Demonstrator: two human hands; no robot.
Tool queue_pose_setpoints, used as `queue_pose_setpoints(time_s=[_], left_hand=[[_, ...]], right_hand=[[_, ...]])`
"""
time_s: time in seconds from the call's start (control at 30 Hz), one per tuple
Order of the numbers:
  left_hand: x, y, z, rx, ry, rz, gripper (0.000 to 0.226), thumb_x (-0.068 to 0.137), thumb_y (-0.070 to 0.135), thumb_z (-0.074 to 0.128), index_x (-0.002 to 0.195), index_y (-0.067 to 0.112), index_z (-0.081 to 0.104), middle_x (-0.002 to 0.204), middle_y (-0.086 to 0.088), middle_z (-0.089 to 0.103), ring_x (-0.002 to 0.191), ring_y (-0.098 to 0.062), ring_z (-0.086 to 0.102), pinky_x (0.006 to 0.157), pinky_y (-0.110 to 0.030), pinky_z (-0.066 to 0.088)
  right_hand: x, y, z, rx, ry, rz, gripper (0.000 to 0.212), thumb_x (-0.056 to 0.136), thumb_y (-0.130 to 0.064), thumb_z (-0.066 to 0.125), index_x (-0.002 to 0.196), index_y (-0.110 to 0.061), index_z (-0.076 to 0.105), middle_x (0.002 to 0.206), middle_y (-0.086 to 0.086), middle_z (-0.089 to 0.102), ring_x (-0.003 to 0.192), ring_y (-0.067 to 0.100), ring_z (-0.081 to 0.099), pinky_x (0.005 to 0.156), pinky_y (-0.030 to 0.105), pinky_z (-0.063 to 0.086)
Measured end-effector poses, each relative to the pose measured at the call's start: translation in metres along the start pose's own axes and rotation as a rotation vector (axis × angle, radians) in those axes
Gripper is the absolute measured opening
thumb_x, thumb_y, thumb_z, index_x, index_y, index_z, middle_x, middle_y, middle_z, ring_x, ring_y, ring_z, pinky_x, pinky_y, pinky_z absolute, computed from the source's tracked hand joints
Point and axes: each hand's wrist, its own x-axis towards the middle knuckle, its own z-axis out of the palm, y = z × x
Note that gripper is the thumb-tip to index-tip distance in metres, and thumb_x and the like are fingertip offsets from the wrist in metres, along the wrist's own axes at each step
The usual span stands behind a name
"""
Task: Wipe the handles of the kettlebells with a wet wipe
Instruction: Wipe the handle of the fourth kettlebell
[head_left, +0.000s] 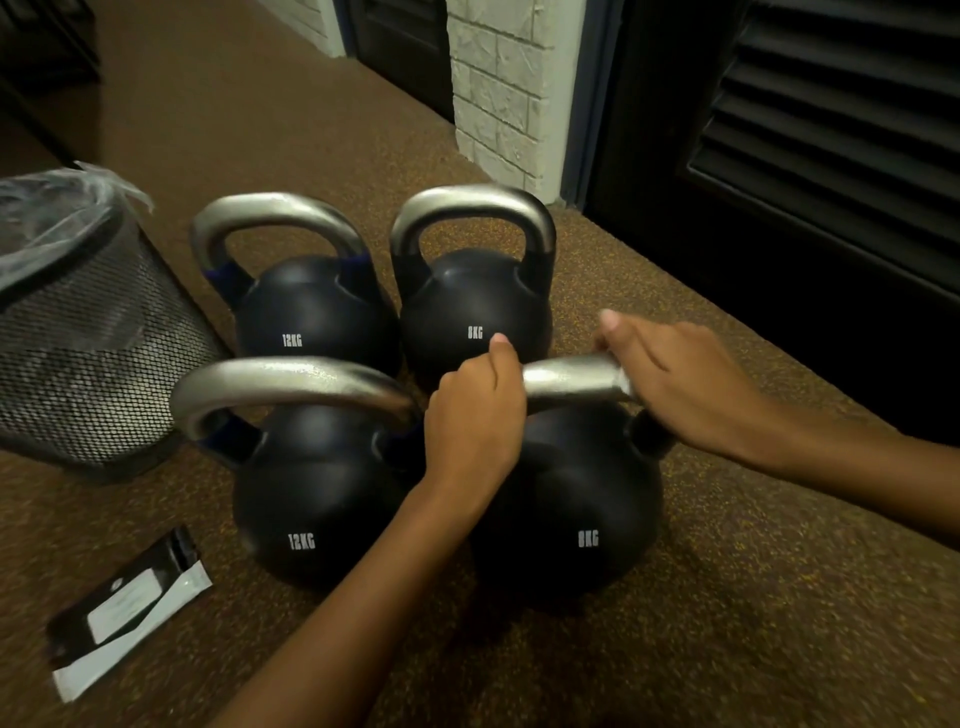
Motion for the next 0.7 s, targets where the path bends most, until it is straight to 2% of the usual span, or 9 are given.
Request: queue_pose_setpoints(time_s=[0.07, 0.13, 0.2, 0.3, 0.4, 0.47, 0.53, 0.6, 0.7], left_hand=[[-0.001, 0.003, -0.001, -0.005, 0.009, 0.005, 0.055, 0.100, 0.035, 0.022, 0.091, 0.002, 0.066, 0.094, -0.021, 0.068, 0.099, -0.040, 0.057, 0.089, -0.043, 0.042], [-0.003, 0.004, -0.002, -0.019, 0.014, 0.001, 0.052, 0.100, 0.033, 0.024, 0.093, 0.004, 0.066, 0.098, -0.021, 0.067, 0.101, -0.040, 0.056, 0.088, -0.043, 0.041], [-0.003, 0.004, -0.004, -0.034, 0.019, 0.008, 0.050, 0.101, 0.031, 0.024, 0.091, 0.005, 0.066, 0.097, -0.021, 0.067, 0.099, -0.039, 0.057, 0.087, -0.045, 0.043], [-0.004, 0.004, -0.005, -0.055, 0.010, 0.014, 0.050, 0.101, 0.032, 0.024, 0.086, 0.007, 0.065, 0.093, -0.017, 0.068, 0.096, -0.036, 0.059, 0.088, -0.047, 0.044], [-0.003, 0.003, -0.004, -0.047, 0.011, -0.006, 0.053, 0.100, 0.036, 0.024, 0.093, 0.006, 0.067, 0.095, -0.017, 0.068, 0.098, -0.035, 0.058, 0.091, -0.046, 0.043], [-0.001, 0.001, -0.002, -0.039, 0.017, 0.000, 0.055, 0.099, 0.037, 0.024, 0.093, 0.004, 0.068, 0.093, -0.018, 0.068, 0.098, -0.036, 0.058, 0.091, -0.045, 0.043], [-0.001, 0.000, -0.001, -0.025, 0.019, 0.014, 0.057, 0.099, 0.036, 0.022, 0.090, 0.003, 0.068, 0.090, -0.017, 0.069, 0.096, -0.035, 0.058, 0.088, -0.041, 0.043], [0.000, 0.000, 0.000, -0.023, 0.029, 0.030, 0.057, 0.100, 0.035, 0.022, 0.086, 0.003, 0.067, 0.088, -0.018, 0.069, 0.095, -0.035, 0.058, 0.087, -0.041, 0.044], [0.001, 0.000, 0.001, -0.020, 0.036, 0.034, 0.057, 0.100, 0.035, 0.023, 0.086, 0.003, 0.067, 0.087, -0.018, 0.069, 0.095, -0.036, 0.059, 0.088, -0.042, 0.044]], right_hand=[[0.006, -0.018, -0.001, -0.241, -0.079, -0.104, 0.050, 0.097, -0.049, 0.010, 0.093, -0.020, 0.050, 0.059, -0.004, 0.048, 0.062, 0.026, 0.055, 0.064, 0.036, 0.045], [0.011, -0.032, 0.004, -0.382, -0.043, -0.229, 0.046, 0.098, -0.046, 0.008, 0.094, -0.019, 0.046, 0.062, -0.004, 0.051, 0.062, 0.029, 0.056, 0.065, 0.034, 0.040], [0.014, -0.041, 0.009, -0.467, 0.000, -0.336, 0.049, 0.096, -0.046, 0.002, 0.090, -0.021, 0.044, 0.065, 0.000, 0.060, 0.056, 0.025, 0.056, 0.068, 0.034, 0.039], [0.012, -0.032, 0.010, -0.452, -0.016, -0.379, 0.052, 0.095, -0.048, 0.001, 0.089, -0.021, 0.046, 0.067, 0.000, 0.059, 0.055, 0.021, 0.054, 0.068, 0.034, 0.037], [0.002, -0.006, 0.005, -0.287, 0.009, -0.365, 0.052, 0.096, -0.048, 0.004, 0.099, -0.023, 0.050, 0.081, -0.003, 0.062, 0.071, 0.019, 0.059, 0.076, 0.034, 0.038], [-0.010, 0.015, 0.004, -0.098, 0.065, -0.313, 0.049, 0.097, -0.050, 0.007, 0.105, -0.026, 0.049, 0.086, -0.007, 0.063, 0.079, 0.007, 0.055, 0.075, 0.024, 0.037], [-0.023, 0.031, 0.007, 0.112, 0.114, -0.162, 0.042, 0.094, -0.058, 0.007, 0.105, -0.038, 0.043, 0.087, -0.018, 0.055, 0.080, -0.007, 0.047, 0.069, 0.017, 0.033], [-0.034, 0.040, 0.009, 0.324, 0.088, 0.001, 0.030, 0.090, -0.061, 0.012, 0.098, -0.047, 0.037, 0.089, -0.022, 0.050, 0.080, -0.008, 0.048, 0.065, 0.021, 0.036], [-0.035, 0.038, 0.010, 0.621, 0.044, 0.081, 0.016, 0.092, -0.044, 0.023, 0.099, -0.041, 0.038, 0.097, -0.027, 0.054, 0.092, -0.007, 0.053, 0.079, 0.024, 0.041]])
